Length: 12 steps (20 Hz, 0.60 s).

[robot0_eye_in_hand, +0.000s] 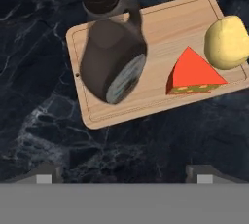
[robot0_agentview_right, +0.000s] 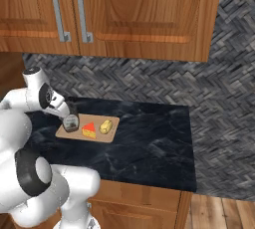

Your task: Retrieve the reheated potato from the microwave, then place the potato, cheese, and condiment on the cutting board.

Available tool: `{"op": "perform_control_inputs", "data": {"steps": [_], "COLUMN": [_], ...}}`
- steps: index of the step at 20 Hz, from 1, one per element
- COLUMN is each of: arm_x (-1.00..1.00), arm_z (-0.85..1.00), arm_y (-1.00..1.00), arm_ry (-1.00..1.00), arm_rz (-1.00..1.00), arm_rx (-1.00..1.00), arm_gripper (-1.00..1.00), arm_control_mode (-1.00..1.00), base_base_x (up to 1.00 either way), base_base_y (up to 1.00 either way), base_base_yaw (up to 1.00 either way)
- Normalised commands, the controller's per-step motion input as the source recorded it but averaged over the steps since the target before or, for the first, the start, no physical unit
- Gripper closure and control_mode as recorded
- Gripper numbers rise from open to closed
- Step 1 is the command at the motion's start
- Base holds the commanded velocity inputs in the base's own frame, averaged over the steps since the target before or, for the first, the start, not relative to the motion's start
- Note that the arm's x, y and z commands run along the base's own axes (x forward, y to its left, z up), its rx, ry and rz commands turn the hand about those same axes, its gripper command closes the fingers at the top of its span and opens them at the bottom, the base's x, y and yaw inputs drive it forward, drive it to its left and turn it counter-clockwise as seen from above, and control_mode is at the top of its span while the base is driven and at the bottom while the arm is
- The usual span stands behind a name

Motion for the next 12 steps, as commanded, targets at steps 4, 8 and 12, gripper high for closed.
{"op": "perform_control_inputs", "data": {"steps": [4,8,12], "arm_x": [-0.52,-0.55,-0.64], "arm_z": [0.27,0.29,0.17], "arm_y": [-0.34,-0.34,-0.34], "arm_ry": [0.01,0.04,0.0], "arm_rz": [0.13,0.1,0.08], "arm_rx": [0.0,0.0,0.0], "arm_gripper": [-1.0,-1.0,-1.0], "arm_control_mode": [-1.0,-1.0,-1.0], "base_base_x": [0.0,0.0,0.0], "base_base_y": [0.0,0.0,0.0], "base_base_yaw": [0.0,0.0,0.0]}}
